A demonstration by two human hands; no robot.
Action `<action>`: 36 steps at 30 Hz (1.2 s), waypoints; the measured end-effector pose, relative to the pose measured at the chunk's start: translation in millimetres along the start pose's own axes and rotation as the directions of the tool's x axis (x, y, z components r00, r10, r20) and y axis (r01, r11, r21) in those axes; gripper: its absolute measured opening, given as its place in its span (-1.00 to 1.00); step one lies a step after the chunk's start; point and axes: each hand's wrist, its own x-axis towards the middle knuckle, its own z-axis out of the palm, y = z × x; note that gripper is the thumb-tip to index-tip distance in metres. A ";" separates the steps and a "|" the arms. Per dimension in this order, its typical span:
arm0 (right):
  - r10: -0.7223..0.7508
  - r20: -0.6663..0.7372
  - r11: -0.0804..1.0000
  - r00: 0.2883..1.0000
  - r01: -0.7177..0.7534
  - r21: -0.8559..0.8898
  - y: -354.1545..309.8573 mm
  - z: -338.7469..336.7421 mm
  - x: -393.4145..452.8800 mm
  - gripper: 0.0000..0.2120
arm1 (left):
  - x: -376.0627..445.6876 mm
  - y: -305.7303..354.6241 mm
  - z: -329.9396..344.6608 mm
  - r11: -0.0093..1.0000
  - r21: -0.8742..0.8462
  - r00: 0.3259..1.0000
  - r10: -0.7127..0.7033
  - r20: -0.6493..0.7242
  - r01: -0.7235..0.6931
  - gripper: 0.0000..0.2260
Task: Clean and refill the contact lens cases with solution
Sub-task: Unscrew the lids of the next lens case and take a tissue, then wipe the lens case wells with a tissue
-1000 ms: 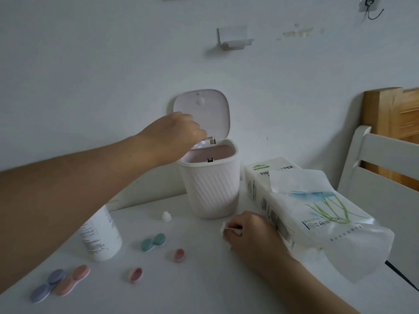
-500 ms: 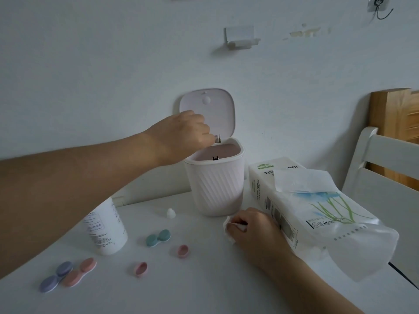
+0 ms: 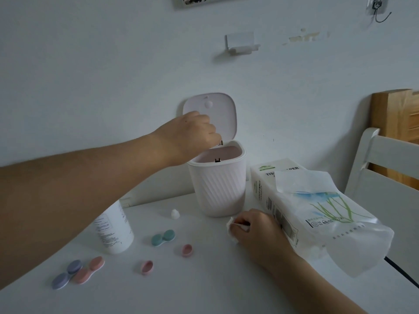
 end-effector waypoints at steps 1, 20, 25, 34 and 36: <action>0.000 0.005 1.000 1.000 0.000 0.004 -0.5 -0.6 -0.2 -0.77 | -0.1 2.0 0.9 1.000 -0.010 1.000 0.000 0.013 0.000 -0.78; 0.016 0.043 0.999 0.999 -0.017 0.030 0.4 -1.1 -0.2 -0.78 | 1.5 -8.8 3.0 0.992 -0.066 0.960 -0.086 0.267 0.107 -0.81; 0.005 -0.014 0.998 1.000 -0.004 0.066 0.6 -0.4 0.3 -0.68 | -15.5 -6.5 -3.1 0.906 -0.307 0.957 -0.272 0.105 0.291 -0.88; 0.073 -0.072 0.946 0.995 -0.046 0.320 -14.8 -6.0 -1.5 -0.88 | -97.4 63.7 -15.8 0.349 -0.791 0.643 -0.762 0.073 0.503 -0.90; 0.066 -0.090 0.945 0.994 -0.033 0.327 -17.9 -6.8 -2.9 -0.85 | -121.7 89.9 -13.1 0.221 -0.839 0.588 -0.797 0.137 0.496 -0.92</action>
